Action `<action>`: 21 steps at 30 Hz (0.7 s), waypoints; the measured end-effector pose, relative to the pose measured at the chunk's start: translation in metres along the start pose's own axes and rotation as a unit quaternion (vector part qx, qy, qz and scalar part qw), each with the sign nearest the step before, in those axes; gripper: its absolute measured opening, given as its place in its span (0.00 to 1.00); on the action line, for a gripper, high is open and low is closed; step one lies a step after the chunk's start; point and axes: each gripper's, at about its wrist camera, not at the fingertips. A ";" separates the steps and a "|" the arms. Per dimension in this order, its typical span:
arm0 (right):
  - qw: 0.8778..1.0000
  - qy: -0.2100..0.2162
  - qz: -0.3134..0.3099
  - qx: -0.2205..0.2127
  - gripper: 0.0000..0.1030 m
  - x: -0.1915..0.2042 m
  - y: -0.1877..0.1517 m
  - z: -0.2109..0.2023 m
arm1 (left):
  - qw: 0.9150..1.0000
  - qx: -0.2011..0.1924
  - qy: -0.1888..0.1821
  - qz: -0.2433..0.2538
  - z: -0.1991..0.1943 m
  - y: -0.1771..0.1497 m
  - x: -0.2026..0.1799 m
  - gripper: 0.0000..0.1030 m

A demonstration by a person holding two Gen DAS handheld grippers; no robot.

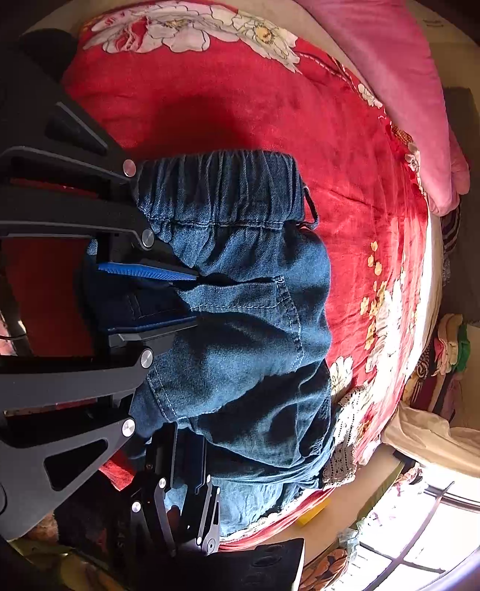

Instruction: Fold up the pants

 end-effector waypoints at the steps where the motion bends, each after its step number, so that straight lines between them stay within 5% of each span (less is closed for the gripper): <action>1: 1.000 0.006 -0.001 -0.002 0.39 0.000 0.000 -0.004 | 1.000 -0.002 -0.001 -0.003 -0.001 0.000 0.000 0.13; 3: 0.999 0.038 0.006 -0.018 0.40 -0.004 -0.003 -0.019 | 1.000 -0.011 -0.009 -0.005 -0.011 0.001 -0.001 0.14; 5: 0.997 0.057 0.014 -0.047 0.44 -0.013 -0.008 -0.042 | 1.000 -0.023 -0.012 -0.005 -0.025 0.002 -0.004 0.26; 12: 0.991 0.000 0.049 -0.120 0.55 -0.051 -0.006 -0.109 | 0.996 -0.077 -0.024 0.025 -0.069 0.015 -0.033 0.49; 21: 0.991 -0.071 0.063 -0.091 0.65 -0.103 0.058 -0.114 | 0.990 -0.013 -0.105 0.089 -0.020 0.032 -0.107 0.50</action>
Point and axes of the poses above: each gripper's, at about its wrist camera, not at the fingertips, and z roughly the way its jaws point, x to its left, y to its top, and after that the axes turned 12 degrees about x, right-handed
